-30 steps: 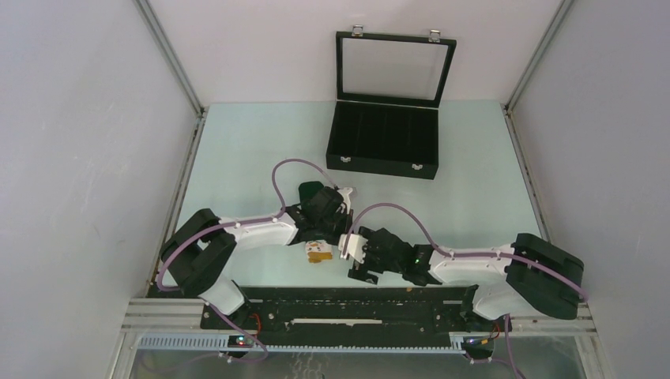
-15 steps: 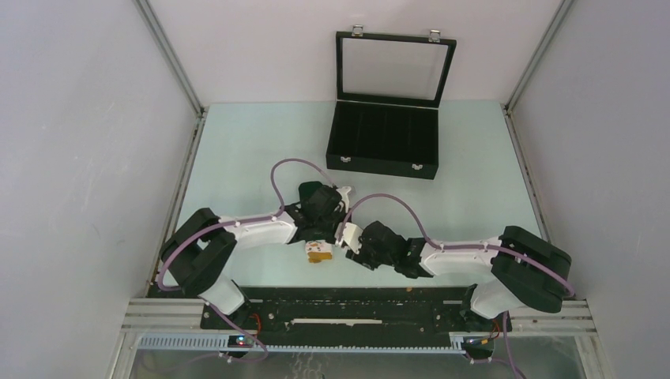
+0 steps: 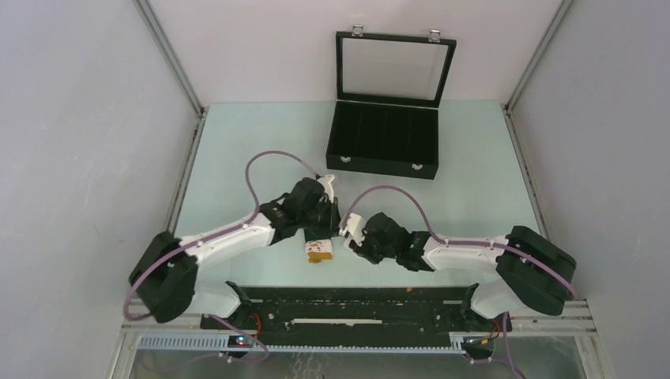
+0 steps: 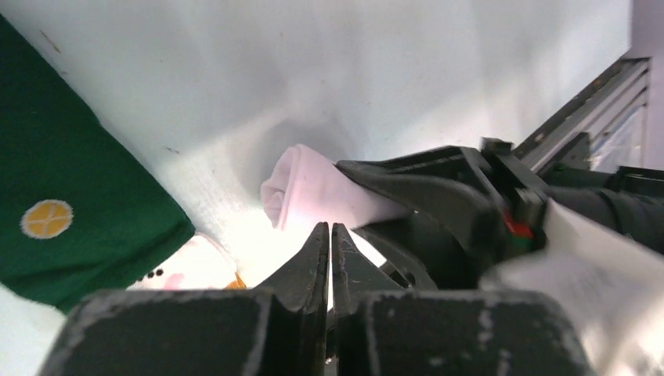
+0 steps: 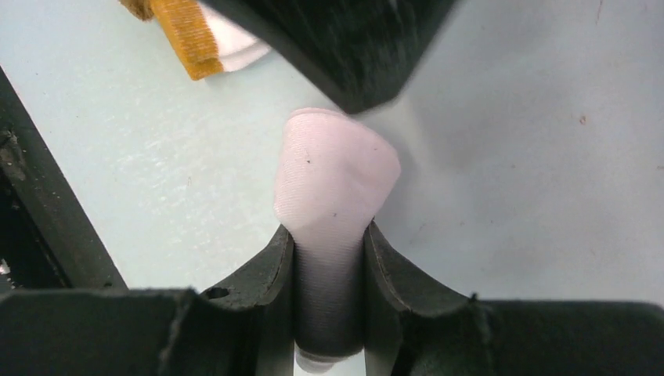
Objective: Roll the socks
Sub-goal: Pick up a pair of socks from the center of the board.
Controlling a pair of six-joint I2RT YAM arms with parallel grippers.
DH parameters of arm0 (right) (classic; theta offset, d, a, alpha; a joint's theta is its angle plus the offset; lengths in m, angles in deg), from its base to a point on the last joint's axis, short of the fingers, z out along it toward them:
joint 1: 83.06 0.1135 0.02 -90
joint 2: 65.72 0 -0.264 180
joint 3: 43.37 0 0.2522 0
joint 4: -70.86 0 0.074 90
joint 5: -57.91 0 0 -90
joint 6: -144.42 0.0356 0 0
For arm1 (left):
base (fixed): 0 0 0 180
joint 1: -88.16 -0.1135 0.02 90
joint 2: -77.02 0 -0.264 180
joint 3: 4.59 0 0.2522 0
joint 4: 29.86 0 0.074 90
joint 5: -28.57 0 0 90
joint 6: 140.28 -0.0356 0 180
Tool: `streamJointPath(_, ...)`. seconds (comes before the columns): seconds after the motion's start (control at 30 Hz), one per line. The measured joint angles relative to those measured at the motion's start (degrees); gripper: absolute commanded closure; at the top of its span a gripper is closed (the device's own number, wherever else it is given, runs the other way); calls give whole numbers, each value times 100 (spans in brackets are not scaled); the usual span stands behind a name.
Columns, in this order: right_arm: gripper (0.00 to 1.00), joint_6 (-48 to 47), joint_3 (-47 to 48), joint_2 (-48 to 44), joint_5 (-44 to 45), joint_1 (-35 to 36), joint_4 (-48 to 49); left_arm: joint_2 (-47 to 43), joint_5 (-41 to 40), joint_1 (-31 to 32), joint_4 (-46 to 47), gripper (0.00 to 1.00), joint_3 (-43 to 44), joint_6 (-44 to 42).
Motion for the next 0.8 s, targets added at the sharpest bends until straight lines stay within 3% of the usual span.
streamJointPath(0.27, 100, 391, 48, -704, -719, -586, -297, -1318, -426, -234, -529, 82, 4, -35)
streamJointPath(0.43, 100, 656, 503, -957, -1228, -994, -638, -2028, -828, -402, -1034, 92, 15, -212)
streamJointPath(0.8, 100, 863, 1864, -1193, -1239, -1902, -1060, -3023, -1596, -627, -1928, 100, 168, -763)
